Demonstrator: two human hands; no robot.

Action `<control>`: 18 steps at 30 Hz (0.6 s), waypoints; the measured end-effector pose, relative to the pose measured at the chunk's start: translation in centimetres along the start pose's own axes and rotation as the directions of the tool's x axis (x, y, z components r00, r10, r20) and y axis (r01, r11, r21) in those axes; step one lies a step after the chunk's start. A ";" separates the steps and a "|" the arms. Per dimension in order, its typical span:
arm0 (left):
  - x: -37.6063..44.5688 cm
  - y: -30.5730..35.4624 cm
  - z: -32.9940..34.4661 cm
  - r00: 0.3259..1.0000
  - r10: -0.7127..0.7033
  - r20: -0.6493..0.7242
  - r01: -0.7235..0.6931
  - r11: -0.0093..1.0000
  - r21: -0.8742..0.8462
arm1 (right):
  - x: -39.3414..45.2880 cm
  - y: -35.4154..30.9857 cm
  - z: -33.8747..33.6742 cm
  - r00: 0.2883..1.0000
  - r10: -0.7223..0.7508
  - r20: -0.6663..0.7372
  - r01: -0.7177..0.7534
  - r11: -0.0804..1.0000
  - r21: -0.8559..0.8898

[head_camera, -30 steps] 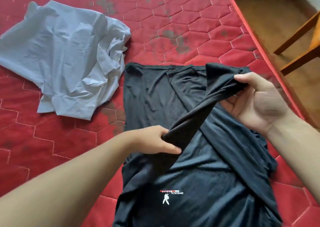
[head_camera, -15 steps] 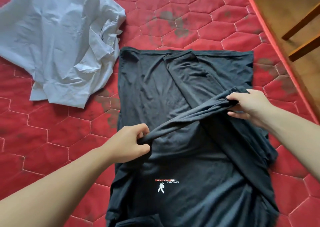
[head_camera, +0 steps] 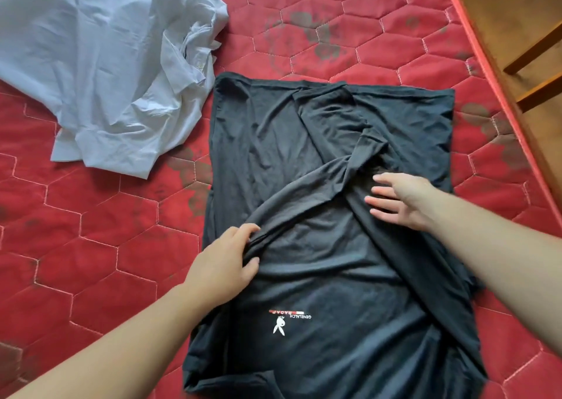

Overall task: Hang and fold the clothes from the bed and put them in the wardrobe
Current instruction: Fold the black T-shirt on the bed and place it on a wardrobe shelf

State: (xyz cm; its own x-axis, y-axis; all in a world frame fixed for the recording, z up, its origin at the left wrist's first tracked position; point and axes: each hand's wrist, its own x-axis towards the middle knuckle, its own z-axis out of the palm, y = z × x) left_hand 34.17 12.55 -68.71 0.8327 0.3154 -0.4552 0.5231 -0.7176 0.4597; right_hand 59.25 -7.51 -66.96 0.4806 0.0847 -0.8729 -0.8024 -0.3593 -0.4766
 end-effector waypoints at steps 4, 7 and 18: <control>0.2 -0.9 0.6 0.962 -0.137 -0.235 0.102 0.983 -0.155 | -0.1 2.9 2.7 0.999 -0.029 -0.042 0.027 0.998 -0.055; 0.2 -2.2 0.0 0.963 -0.182 -0.198 0.150 0.975 -0.166 | -0.3 4.3 4.7 0.999 -0.036 0.028 0.041 0.977 -0.210; -1.6 -4.3 -1.9 0.980 0.154 -0.126 -0.140 0.983 0.117 | 1.0 -1.3 8.0 0.886 -0.422 -0.190 0.339 0.871 -0.355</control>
State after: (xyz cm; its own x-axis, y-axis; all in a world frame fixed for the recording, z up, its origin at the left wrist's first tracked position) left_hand 30.92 16.33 -68.51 0.9196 0.2764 -0.2792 0.3766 -0.8225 0.4262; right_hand 57.92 0.49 -68.04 0.8319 0.0500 -0.5527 -0.4108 -0.6142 -0.6738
